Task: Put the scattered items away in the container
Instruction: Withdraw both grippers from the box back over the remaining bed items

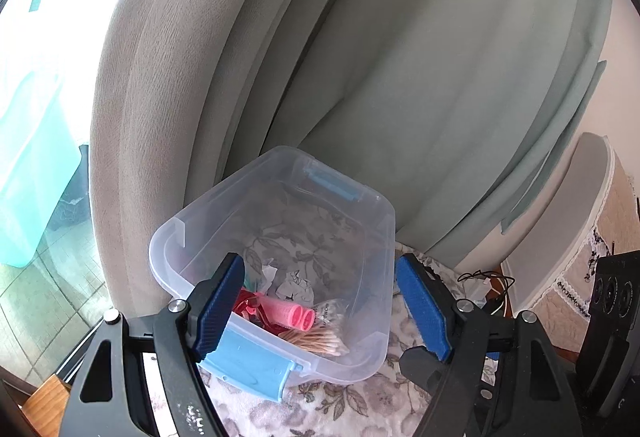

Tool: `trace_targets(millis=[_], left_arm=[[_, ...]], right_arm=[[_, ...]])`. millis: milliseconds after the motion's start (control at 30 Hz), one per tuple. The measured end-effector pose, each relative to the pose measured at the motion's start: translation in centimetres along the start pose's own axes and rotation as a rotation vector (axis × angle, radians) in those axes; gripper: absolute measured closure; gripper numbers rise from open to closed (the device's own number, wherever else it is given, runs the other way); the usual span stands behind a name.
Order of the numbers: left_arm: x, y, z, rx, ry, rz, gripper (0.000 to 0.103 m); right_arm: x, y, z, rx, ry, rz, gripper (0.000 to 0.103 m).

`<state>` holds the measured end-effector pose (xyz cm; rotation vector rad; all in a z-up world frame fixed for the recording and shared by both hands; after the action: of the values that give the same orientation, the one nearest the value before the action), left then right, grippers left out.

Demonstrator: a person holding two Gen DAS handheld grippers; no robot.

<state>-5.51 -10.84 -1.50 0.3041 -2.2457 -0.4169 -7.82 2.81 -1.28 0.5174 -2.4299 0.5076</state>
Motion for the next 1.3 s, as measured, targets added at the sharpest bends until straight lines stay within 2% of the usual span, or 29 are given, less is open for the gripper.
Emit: trace_targets(millis=[133, 233, 367, 533, 733, 967, 1033, 1067, 1200, 1300], left_arm=[[0.1, 1.2, -2.7, 0.021, 0.014, 0.044, 0.024], [-0.8, 2.4, -1.2, 0.043, 0.024, 0.093, 0.024], [-0.5, 4.8, -1.7, 0.075, 0.034, 0.158, 0.024], [-0.9, 8.0, -2.2, 0.053, 0.033, 0.215, 0.024], [-2.5, 11.9, -3.3, 0.062, 0.085, 0.303, 0.024], [-3.7, 15.5, -4.2, -0.022, 0.154, 0.348, 0.024], [-4.1, 16.6, -4.1, -0.043, 0.165, 0.366, 0.024], [-4.3, 17.2, -3.9, -0.054, 0.165, 0.38, 0.024], [-5.1, 20.0, -2.6, -0.073, 0.159, 0.459, 0.024], [-5.9, 21.3, -2.1, -0.104, 0.128, 0.489, 0.024]], right_arm=[[-0.6, 1.1, -2.1, 0.003, 0.035, 0.058, 0.019], [-1.1, 2.3, -3.8, 0.014, 0.064, 0.102, 0.019], [-1.8, 3.9, -5.9, -0.008, 0.102, 0.145, 0.019], [-2.9, 6.2, -8.3, 0.003, 0.144, 0.216, 0.019], [-4.7, 9.6, -11.2, 0.002, 0.212, 0.307, 0.019], [-6.8, 13.8, -14.3, -0.016, 0.281, 0.399, 0.018], [-7.7, 15.0, -14.9, -0.02, 0.3, 0.432, 0.012], [-8.1, 15.6, -15.2, -0.022, 0.313, 0.457, 0.008], [-9.7, 18.2, -15.9, -0.031, 0.348, 0.529, 0.006], [-10.5, 19.4, -16.3, -0.052, 0.368, 0.545, 0.0]])
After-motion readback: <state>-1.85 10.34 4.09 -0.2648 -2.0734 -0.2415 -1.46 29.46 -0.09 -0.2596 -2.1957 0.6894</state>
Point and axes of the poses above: each gripper's, at about its wrist camera, not at the fingertips, and z roughly the way its jaws point, y to its right, x to its top, the point moved 3 cm from there along z, roughly the way its jaws point, and after that the axes turned 10 degrees about -y, right-handed, at the moved point
